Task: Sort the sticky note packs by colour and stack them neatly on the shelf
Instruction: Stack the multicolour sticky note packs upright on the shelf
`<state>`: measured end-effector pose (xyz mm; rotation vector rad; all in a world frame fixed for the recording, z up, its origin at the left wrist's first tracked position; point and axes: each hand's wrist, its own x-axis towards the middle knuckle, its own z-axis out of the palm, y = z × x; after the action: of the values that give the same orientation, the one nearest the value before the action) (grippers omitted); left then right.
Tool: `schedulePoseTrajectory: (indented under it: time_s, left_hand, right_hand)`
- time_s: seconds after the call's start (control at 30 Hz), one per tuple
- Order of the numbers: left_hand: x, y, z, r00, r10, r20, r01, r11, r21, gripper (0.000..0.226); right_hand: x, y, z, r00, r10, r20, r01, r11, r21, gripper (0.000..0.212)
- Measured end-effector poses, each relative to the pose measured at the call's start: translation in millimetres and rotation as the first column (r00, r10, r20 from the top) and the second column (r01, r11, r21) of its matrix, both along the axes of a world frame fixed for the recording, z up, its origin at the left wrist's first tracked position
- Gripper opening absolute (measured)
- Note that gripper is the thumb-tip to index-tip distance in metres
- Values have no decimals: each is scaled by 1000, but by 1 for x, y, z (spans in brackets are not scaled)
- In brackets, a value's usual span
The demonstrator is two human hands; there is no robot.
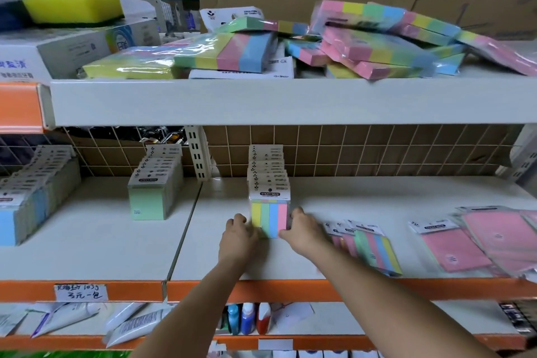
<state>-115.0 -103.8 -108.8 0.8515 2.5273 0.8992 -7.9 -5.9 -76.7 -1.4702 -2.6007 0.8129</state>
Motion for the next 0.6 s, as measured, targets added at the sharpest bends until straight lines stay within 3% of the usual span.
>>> schedulePoseTrajectory:
  time_s: [0.13,0.27,0.47,0.6]
  left_hand:
    - [18,1,17,991,60,-120,-47,993,108,30]
    - [51,16,38,984,-16,-178,44,987,152,21]
    - [113,44,48,969,-220,-109,235,960,153,25]
    - [147,60,48,949,-314,-40,316,941,122,21]
  right_hand:
    - [14,7,10,987,31,-156,-33,999,-11,38]
    - [43,26,21,980,20,-197,-6,997,70,30]
    - [115,62,17,993,-115,-39,119,985,124,15]
    - [154,70,10,981,-144,132,129,984,119,26]
